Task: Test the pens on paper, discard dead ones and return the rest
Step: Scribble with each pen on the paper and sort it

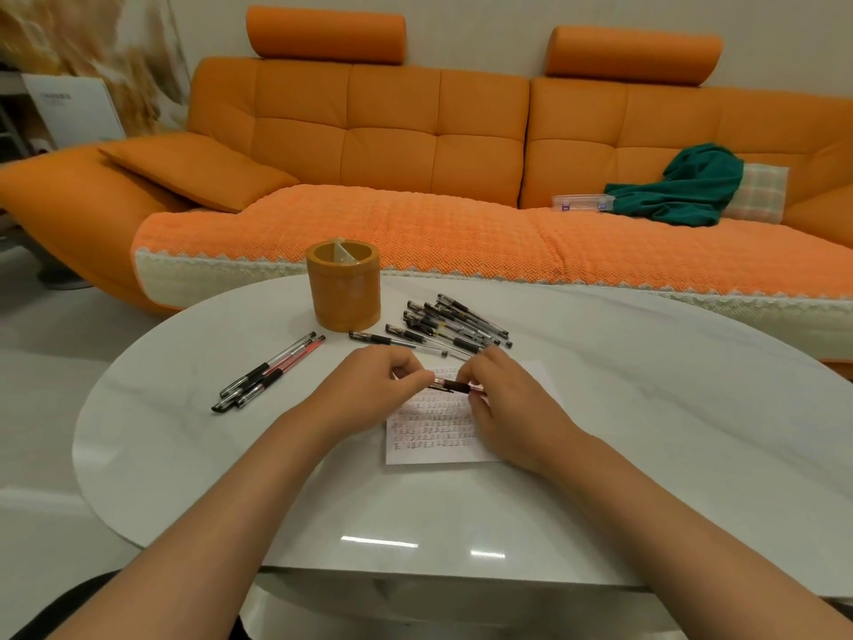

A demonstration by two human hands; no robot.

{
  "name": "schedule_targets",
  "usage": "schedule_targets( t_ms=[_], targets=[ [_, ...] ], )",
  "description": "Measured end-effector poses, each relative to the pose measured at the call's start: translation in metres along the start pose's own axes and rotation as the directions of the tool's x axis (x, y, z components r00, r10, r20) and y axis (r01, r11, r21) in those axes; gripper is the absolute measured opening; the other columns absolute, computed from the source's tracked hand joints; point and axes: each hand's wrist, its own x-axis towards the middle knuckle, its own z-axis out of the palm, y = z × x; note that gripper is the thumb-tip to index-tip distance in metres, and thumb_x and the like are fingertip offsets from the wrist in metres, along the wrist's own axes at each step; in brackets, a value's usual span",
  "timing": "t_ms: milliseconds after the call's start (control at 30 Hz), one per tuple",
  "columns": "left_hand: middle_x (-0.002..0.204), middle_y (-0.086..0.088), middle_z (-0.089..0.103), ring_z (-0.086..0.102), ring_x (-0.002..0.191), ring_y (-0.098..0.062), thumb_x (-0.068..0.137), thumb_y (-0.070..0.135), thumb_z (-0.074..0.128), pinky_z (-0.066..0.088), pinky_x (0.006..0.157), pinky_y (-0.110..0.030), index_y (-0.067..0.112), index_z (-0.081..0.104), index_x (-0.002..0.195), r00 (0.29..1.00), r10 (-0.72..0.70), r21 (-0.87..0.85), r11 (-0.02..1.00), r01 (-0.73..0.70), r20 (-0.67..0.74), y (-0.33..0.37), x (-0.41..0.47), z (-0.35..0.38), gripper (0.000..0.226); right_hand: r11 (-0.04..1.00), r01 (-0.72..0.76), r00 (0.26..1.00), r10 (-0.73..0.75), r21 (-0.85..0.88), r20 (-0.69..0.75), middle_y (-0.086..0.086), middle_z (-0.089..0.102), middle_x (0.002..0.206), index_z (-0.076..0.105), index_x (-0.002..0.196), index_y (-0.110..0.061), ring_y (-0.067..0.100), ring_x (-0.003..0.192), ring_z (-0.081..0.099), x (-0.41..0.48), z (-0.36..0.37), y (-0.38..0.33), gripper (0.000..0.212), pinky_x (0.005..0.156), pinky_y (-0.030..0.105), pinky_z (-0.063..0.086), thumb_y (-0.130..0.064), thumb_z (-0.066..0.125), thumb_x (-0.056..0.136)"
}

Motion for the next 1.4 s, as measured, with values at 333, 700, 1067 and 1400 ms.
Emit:
schedule_targets(
  t_ms=[333, 700, 1067, 1400],
  targets=[
    [0.113, 0.004, 0.064, 0.055, 0.103, -0.015, 0.099, 0.034, 0.056, 0.053, 0.085, -0.033, 0.026, 0.063, 0.121, 0.951, -0.091, 0.432, 0.875, 0.217, -0.294, -0.053, -0.002, -0.051, 0.024, 0.98, -0.042, 0.998, 0.031, -0.193, -0.062, -0.009, 0.066, 0.112, 0.065, 0.121, -0.027, 0.014, 0.107, 0.058, 0.041, 0.005, -0.028, 0.025, 0.089, 0.029, 0.044, -0.025, 0.06, 0.097],
    [0.115, 0.0, 0.059, 0.053, 0.106, -0.019, 0.098, 0.033, 0.055, 0.051, 0.084, -0.032, 0.026, 0.065, 0.122, 0.937, -0.211, 0.565, 0.754, 0.337, -0.278, -0.084, -0.02, -0.073, 0.027, 0.956, 0.012, 0.999, -0.002, -0.292, 0.032, 0.0, 0.062, 0.117, 0.068, 0.123, -0.023, 0.023, 0.105, 0.06, 0.105, 0.043, -0.044, 0.027, 0.074, 0.031, 0.046, -0.027, 0.056, 0.1],
    [0.115, -0.001, 0.063, 0.06, 0.103, -0.022, 0.094, 0.011, 0.057, 0.05, 0.084, -0.031, 0.027, 0.068, 0.115, 0.947, -0.211, 0.511, 0.802, 0.31, -0.244, -0.084, -0.018, -0.071, 0.027, 0.934, 0.136, 0.99, -0.136, -0.33, 0.022, -0.002, 0.06, 0.119, 0.062, 0.127, -0.026, 0.021, 0.106, 0.056, 0.114, 0.051, -0.07, 0.035, 0.079, 0.032, 0.049, -0.014, 0.056, 0.095],
    [0.108, 0.002, 0.069, 0.063, 0.098, -0.018, 0.096, 0.015, 0.059, 0.054, 0.089, -0.035, 0.024, 0.064, 0.111, 0.95, -0.186, 0.224, 0.944, 0.243, -0.251, -0.082, -0.025, -0.074, 0.018, 0.878, 0.386, 0.923, -0.363, -0.285, 0.131, -0.004, 0.066, 0.108, 0.068, 0.119, -0.028, 0.019, 0.105, 0.053, 0.117, 0.071, -0.101, 0.024, 0.095, 0.038, 0.036, -0.03, 0.052, 0.101]
  ],
)
